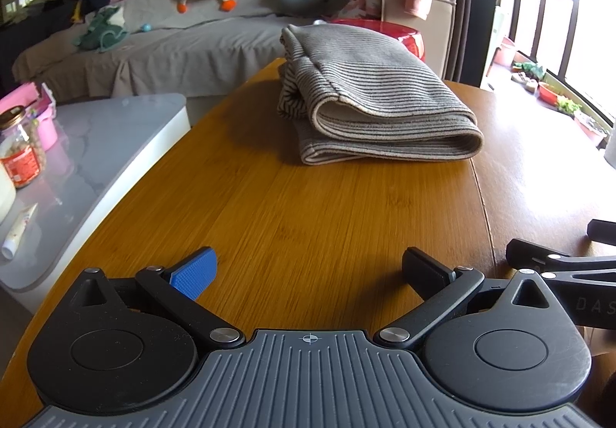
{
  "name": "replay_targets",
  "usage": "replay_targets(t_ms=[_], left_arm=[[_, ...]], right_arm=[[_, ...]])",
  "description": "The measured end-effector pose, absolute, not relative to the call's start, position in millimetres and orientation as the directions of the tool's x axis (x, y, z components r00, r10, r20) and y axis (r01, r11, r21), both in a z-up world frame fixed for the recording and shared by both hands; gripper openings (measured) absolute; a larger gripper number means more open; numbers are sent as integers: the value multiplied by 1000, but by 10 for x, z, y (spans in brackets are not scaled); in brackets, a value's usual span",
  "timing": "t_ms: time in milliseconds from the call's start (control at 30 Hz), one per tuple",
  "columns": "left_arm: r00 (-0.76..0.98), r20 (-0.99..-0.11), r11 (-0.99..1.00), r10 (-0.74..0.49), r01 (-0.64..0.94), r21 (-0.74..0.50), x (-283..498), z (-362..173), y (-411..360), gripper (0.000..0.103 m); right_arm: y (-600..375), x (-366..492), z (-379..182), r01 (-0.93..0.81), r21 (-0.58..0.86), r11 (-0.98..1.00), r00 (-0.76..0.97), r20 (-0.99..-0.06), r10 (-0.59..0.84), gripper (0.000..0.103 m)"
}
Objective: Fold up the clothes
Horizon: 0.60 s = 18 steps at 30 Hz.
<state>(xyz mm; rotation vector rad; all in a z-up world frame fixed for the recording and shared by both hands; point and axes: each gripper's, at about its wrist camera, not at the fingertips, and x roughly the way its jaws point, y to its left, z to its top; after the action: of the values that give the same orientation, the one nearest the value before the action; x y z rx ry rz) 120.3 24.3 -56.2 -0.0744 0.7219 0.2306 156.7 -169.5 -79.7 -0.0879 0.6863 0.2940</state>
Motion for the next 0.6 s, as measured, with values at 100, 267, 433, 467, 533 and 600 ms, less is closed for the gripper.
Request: replay_targets(t_ms=[100, 267, 433, 467, 533, 600], left_arm=[[727, -662, 972, 184, -235, 12, 1206, -565, 244, 103], [727, -662, 972, 183, -235, 11, 1207, -565, 245, 103], [727, -662, 971, 183, -240, 4, 1206, -557, 257, 103], [728, -662, 970, 182, -241, 1, 1207, -555, 261, 103], [731, -660, 971, 175, -240, -8, 1205, -553, 273, 103], [737, -657, 972, 163, -235, -23, 1194, -544, 293, 103]], right_arm=[[-1695, 1558, -797, -296, 16, 955, 734, -636, 238, 103], [-1703, 1559, -793, -294, 17, 955, 735, -635, 238, 103], [-1714, 1557, -795, -284, 15, 959, 737, -637, 228, 103], [-1721, 1562, -793, -277, 15, 961, 738, -637, 222, 103], [-1735, 1569, -792, -264, 14, 964, 741, -637, 212, 103], [-1742, 1573, -790, -259, 13, 966, 742, -637, 208, 103]])
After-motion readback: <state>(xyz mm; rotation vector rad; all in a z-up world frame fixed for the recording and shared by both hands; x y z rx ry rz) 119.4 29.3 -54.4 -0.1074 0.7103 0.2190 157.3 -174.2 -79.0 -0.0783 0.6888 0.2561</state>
